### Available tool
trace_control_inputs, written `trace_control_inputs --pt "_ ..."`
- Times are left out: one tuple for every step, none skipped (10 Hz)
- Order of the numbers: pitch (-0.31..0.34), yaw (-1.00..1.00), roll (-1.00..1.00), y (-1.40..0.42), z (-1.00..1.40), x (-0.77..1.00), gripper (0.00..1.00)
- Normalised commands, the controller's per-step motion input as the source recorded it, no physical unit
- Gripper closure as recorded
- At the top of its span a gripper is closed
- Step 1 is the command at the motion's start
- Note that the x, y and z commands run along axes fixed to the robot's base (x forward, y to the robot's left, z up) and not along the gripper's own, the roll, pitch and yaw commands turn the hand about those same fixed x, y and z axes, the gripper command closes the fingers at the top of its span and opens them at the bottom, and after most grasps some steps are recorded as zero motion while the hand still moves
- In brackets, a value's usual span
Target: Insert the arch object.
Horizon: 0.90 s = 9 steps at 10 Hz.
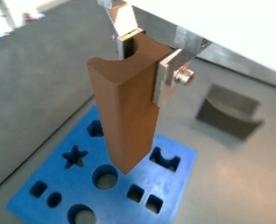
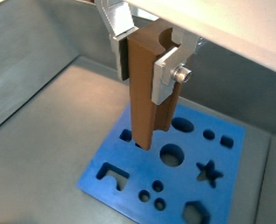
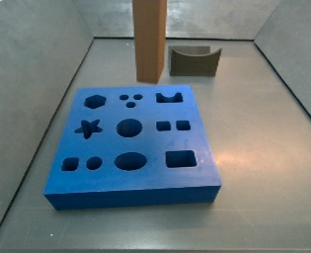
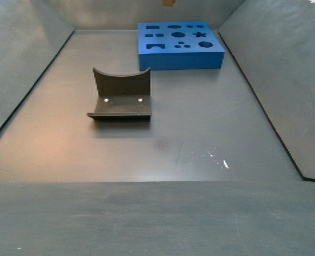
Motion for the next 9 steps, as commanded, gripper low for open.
trace_control_inputs --pt "-0.111 -0.77 -0.08 0.2 -0.33 0.33 1.0" --pt "-0.147 -0.5 -0.15 0.44 -0.33 0.22 1.0" --pt "-0.11 -0.35 -0.13 0.59 -0.34 0.16 1.0" --pt "-0.07 -0.31 -0.13 0.63 -0.34 0.11 1.0" --pt "-0.014 -0.36 -0.09 0.59 -0.28 0.11 1.0" --pt "0.0 -0.92 0.0 0.11 -0.24 0.2 1.0" --pt "0.017 -1.0 0.0 0.01 -0.25 0.0 1.0" --pt "0.043 -0.98 0.0 0.02 -0.28 0.0 1.0" --pt "0.05 -0.97 0.03 0.01 -0.23 0.0 1.0"
